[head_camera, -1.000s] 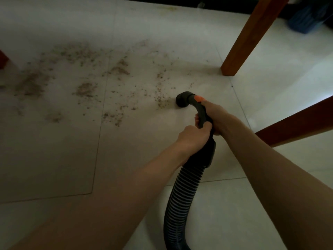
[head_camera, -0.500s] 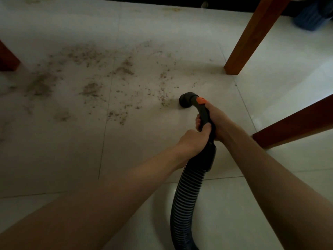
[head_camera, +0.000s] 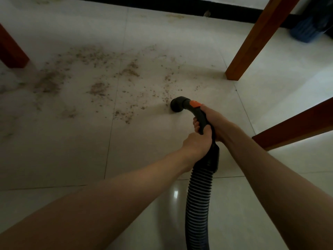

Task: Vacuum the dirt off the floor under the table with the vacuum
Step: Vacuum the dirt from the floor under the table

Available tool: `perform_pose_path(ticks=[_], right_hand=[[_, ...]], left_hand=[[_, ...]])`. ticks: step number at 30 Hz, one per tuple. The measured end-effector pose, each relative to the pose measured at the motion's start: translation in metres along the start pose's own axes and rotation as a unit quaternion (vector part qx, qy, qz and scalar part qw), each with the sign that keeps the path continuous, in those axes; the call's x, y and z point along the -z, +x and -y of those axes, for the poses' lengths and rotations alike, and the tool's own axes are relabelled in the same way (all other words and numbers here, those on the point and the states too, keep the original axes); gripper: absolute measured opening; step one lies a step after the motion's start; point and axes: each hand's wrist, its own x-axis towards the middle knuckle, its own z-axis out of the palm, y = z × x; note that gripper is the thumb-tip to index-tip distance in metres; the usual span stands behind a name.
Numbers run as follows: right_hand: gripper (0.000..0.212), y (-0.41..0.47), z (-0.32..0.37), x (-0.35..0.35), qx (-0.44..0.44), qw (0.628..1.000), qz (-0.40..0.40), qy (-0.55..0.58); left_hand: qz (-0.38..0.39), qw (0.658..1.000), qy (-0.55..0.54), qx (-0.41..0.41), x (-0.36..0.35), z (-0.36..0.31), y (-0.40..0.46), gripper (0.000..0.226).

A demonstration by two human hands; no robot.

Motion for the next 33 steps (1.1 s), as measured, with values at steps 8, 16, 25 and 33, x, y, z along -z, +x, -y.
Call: perform_pose_path(ticks=[8,16,25,33], right_hand=[[0.040,0.011,0.008,-0.016,0.001,0.999,-0.015,0.030],[0.044,0.008,0.013,-0.023,-0.023,0.999,0.021,-0.010],[0.041,0.002,0.013,-0.019,-0.023,1.000,0.015,-0.008],[0.036,0.003,0.016,-0.024,-0.041,0.998,0.032,-0.020]], left_hand=[[0.011,1.000,-0.011,0.015,0.024,-0.009,0.004,0.059],[0.004,0.999,-0.039,0.009,0.026,-0.010,-0.002,0.058],[0.014,0.998,-0.055,0.010,0.022,-0.012,-0.010,0.057],[0.007,0.997,-0.071,0.008,0.023,-0.014,-0.014,0.053]])
